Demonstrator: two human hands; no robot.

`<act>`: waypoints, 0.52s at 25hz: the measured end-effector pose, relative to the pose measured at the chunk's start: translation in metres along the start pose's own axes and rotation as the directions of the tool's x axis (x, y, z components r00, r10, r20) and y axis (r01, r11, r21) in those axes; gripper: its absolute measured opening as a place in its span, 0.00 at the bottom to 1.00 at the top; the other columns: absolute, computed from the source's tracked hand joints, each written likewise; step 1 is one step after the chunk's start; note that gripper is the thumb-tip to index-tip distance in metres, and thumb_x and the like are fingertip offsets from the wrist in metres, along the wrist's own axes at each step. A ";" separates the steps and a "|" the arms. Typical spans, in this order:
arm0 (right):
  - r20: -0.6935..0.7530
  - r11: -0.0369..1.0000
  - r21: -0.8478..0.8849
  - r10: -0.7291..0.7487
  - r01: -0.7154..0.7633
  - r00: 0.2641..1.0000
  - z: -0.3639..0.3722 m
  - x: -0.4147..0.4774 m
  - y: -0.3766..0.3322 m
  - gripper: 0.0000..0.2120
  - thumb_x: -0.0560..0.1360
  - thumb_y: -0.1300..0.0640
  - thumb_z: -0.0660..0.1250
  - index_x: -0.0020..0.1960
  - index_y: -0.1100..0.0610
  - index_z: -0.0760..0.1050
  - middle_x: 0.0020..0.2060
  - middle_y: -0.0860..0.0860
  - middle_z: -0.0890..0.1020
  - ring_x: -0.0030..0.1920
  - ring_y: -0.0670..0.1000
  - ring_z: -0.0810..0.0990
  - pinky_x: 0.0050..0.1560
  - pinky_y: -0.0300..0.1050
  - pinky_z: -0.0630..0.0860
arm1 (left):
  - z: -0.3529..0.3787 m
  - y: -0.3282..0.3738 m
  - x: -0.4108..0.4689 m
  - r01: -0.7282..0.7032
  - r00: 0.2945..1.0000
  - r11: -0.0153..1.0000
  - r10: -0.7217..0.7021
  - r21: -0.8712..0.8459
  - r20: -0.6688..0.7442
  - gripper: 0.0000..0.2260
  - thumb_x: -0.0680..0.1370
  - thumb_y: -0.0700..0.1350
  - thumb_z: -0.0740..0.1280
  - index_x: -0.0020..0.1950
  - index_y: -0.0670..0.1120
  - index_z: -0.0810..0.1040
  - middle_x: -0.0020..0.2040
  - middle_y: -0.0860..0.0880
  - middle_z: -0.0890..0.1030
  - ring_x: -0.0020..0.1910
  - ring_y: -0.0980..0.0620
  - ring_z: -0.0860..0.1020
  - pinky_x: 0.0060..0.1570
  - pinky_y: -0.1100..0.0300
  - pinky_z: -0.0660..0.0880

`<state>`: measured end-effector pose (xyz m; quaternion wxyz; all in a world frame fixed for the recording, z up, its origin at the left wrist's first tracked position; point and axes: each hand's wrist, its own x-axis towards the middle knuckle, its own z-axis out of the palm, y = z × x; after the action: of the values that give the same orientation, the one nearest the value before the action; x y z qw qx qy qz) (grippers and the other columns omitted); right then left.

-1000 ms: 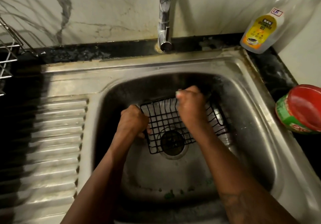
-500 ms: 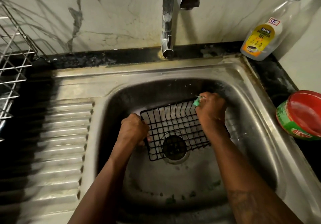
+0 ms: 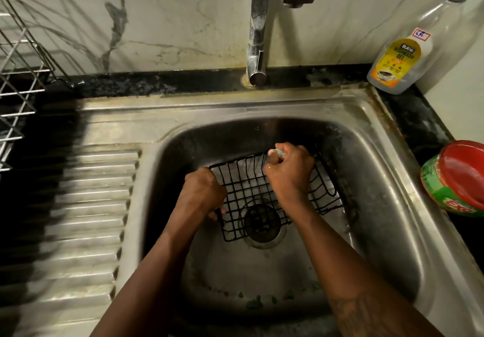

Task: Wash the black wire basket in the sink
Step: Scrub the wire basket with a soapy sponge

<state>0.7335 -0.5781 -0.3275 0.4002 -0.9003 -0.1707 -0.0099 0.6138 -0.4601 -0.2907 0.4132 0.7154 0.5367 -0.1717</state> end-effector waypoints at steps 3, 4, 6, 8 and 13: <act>0.072 0.988 -0.040 -0.143 0.146 0.987 0.004 -0.008 -0.004 0.06 0.77 0.59 0.72 0.54 0.56 0.83 0.48 0.51 0.79 0.43 0.48 0.79 0.36 0.25 0.63 | -0.002 0.001 0.001 -0.006 1.000 1.000 0.005 0.006 0.013 0.06 0.82 0.36 0.64 0.54 0.35 0.79 0.34 0.43 0.86 0.27 0.48 0.84 0.28 0.58 0.81; 0.085 0.979 -0.068 -0.185 0.191 0.979 0.006 -0.013 -0.008 0.07 0.76 0.60 0.72 0.53 0.54 0.83 0.47 0.51 0.81 0.43 0.49 0.80 0.35 0.25 0.61 | -0.002 0.001 0.000 -0.007 1.000 1.000 0.007 0.006 0.018 0.05 0.81 0.36 0.65 0.53 0.35 0.79 0.35 0.42 0.87 0.28 0.46 0.85 0.29 0.57 0.81; 0.128 0.947 -0.126 -0.280 0.295 0.951 0.013 -0.023 -0.018 0.12 0.76 0.57 0.72 0.59 0.51 0.82 0.47 0.49 0.84 0.44 0.49 0.81 0.36 0.30 0.64 | -0.002 0.001 -0.001 -0.036 0.999 0.999 0.036 -0.005 0.004 0.05 0.81 0.37 0.66 0.52 0.34 0.79 0.37 0.41 0.86 0.28 0.45 0.85 0.27 0.58 0.80; 0.248 0.886 -0.092 -0.422 0.455 0.872 0.024 -0.032 -0.027 0.17 0.76 0.55 0.72 0.64 0.51 0.80 0.51 0.50 0.86 0.47 0.53 0.82 0.41 0.40 0.75 | -0.001 0.004 -0.003 -0.055 0.998 0.998 0.056 -0.022 0.018 0.07 0.83 0.38 0.64 0.48 0.35 0.78 0.32 0.43 0.85 0.24 0.49 0.83 0.22 0.60 0.78; 0.271 0.916 0.028 -0.392 0.400 0.879 0.027 -0.027 -0.020 0.08 0.75 0.61 0.70 0.53 0.52 0.83 0.46 0.51 0.83 0.42 0.52 0.81 0.38 0.45 0.80 | 0.004 0.004 0.000 -0.061 0.998 0.997 0.062 -0.045 0.024 0.07 0.82 0.39 0.65 0.49 0.36 0.79 0.36 0.41 0.86 0.29 0.48 0.85 0.27 0.58 0.81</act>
<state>0.6986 -0.5543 -0.3351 0.3497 -0.8448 -0.4040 0.0292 0.6180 -0.4639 -0.2917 0.4408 0.7200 0.5128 -0.1558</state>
